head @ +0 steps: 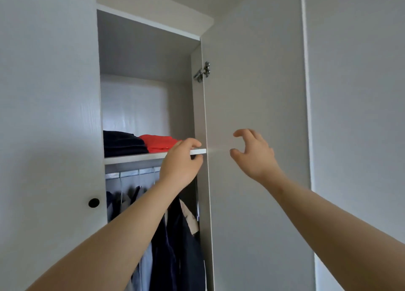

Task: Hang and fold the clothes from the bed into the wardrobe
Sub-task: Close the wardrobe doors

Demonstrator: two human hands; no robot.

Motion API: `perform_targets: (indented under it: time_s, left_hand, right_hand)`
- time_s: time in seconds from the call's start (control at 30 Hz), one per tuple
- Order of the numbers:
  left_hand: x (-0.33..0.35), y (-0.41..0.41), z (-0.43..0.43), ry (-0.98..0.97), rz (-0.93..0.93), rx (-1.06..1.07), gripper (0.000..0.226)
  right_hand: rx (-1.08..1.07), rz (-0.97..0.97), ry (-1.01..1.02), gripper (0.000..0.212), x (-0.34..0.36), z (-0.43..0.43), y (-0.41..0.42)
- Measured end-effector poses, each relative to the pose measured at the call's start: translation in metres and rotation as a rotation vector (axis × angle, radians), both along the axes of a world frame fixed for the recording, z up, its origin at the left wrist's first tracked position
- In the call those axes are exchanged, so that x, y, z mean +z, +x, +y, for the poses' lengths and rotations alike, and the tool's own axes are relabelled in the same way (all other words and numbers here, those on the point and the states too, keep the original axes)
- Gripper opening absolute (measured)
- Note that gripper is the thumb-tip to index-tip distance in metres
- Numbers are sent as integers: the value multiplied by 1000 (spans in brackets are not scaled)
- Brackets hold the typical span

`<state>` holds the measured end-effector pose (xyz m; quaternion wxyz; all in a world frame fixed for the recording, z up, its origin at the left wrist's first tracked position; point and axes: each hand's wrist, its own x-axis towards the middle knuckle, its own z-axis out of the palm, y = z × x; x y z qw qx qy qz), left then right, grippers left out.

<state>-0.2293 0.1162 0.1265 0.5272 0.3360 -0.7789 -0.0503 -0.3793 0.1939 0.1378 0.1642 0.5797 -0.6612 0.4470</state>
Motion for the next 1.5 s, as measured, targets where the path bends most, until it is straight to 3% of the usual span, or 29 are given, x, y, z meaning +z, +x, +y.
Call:
perform_targets:
  time_s: [0.2,0.33,0.47,0.57,0.63,0.77,0.93,1.07,1.13,1.23,1.37,1.5]
  left_hand:
    - [-9,-68,32,44,27,-142,23]
    - [-16,-107,46,97,73,-197,22]
    - [-21,-130,60,112,109,-211,21]
    - [-24,-130,69,97,192,-187,21]
    - [-27,-124,72,82,231,-159,22]
    - [-31,-104,79,93,260,-95,23]
    - [-35,-70,86,74,285,27,22]
    - [-42,-38,95,85,286,132,23]
    - [-44,-23,97,85,279,173,25]
    - [-46,4,95,85,233,242,27]
    - [-49,34,89,95,209,292,28]
    - [-52,59,82,99,198,339,35]
  right_hand:
    - [-215,-181,-172,61,-4,37,-81]
    - [21,-461,-65,74,-12,44,-119]
    - [134,-667,-86,55,-12,50,-133]
    - [150,-628,-182,20,-9,54,-134]
    - [175,-636,-206,17,-11,53,-134]
    - [405,-776,-226,30,-12,55,-120]
    - [629,-725,-105,36,-18,51,-85]
    - [736,-675,-4,28,-23,38,-56]
    - [715,-649,107,24,-30,26,-42]
    - [668,-577,293,35,-45,6,-18]
    - [710,-477,362,44,-56,-7,14]
    - [700,-294,473,37,-64,-18,40]
